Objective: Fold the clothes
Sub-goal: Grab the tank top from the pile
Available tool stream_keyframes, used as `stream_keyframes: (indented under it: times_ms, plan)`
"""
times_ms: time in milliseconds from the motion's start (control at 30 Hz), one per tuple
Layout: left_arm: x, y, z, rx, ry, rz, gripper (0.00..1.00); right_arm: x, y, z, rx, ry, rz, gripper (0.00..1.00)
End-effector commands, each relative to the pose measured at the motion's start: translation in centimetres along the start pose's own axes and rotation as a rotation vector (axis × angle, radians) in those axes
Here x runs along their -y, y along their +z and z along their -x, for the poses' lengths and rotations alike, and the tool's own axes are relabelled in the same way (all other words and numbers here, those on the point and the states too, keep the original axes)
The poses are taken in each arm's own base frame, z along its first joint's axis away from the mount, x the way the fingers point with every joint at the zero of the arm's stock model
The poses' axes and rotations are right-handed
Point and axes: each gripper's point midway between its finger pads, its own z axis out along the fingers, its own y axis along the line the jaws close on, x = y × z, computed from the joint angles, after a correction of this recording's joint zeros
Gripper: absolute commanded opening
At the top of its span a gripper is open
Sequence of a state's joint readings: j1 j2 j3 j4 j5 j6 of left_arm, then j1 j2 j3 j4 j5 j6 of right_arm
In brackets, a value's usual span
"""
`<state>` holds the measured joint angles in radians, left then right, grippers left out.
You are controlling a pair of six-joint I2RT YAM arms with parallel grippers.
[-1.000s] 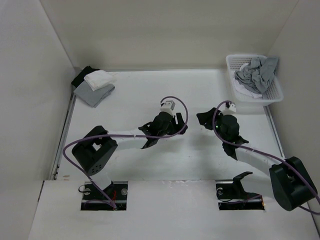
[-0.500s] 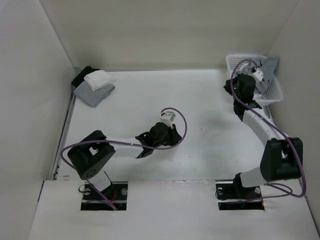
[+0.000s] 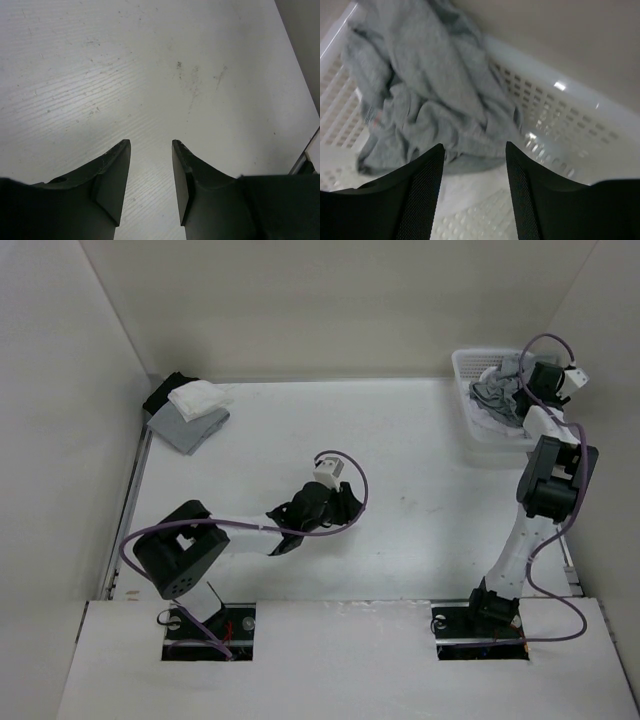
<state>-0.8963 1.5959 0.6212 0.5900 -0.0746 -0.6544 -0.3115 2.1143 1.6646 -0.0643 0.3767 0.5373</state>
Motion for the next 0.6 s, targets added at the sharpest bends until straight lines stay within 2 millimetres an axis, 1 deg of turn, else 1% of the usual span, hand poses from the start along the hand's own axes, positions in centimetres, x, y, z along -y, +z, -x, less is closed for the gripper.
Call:
stream_keyframes:
  times_ms: [0,133,233,300,333,367,400,433,467,533,567]
  plan:
    - [0.9,-0.1,1.9,0.065,-0.017,-0.049,0.38,-1.1,1.6,2.6,0.051,-0.051,-0.01,0.59]
    - [0.6,-0.2,2.2,0.074,-0.022,-0.041,0.38,-1.2,3.2,2.1,0.041,-0.036,-0.03,0.59]
    - [0.1,-0.2,2.4,0.078,-0.038,-0.035,0.38,-1.1,4.5,0.9,0.024,-0.024,-0.04,0.55]
    - [0.0,-0.2,2.4,0.08,-0.046,-0.032,0.38,-1.2,4.8,0.0,0.004,-0.028,-0.037,0.52]
    - [0.0,-0.2,2.4,0.081,-0.048,-0.031,0.38,-1.1,4.9,-0.2,0.0,-0.027,-0.037,0.52]
    - [0.0,-0.2,2.4,0.081,-0.048,-0.031,0.38,-1.1,4.9,-0.3,-0.008,-0.019,-0.033,0.5]
    - [-0.1,-0.3,2.5,0.083,-0.051,-0.031,0.38,-1.1,4.9,-0.4,-0.015,-0.01,-0.03,0.43]
    - [-0.2,-0.3,2.5,0.085,-0.055,-0.029,0.38,-1.3,4.9,-0.4,-0.032,0.013,-0.005,0.25]
    - [-0.2,-0.3,2.5,0.085,-0.055,-0.029,0.38,-1.6,4.8,-0.3,-0.041,0.03,0.017,0.16]
    - [-0.3,-0.2,2.4,0.082,-0.057,-0.027,0.38,-2.2,4.6,0.2,-0.045,0.063,0.062,0.03]
    - [-0.3,-0.2,2.5,0.083,-0.057,-0.026,0.38,-2.4,4.2,0.7,-0.035,0.079,0.072,0.0]
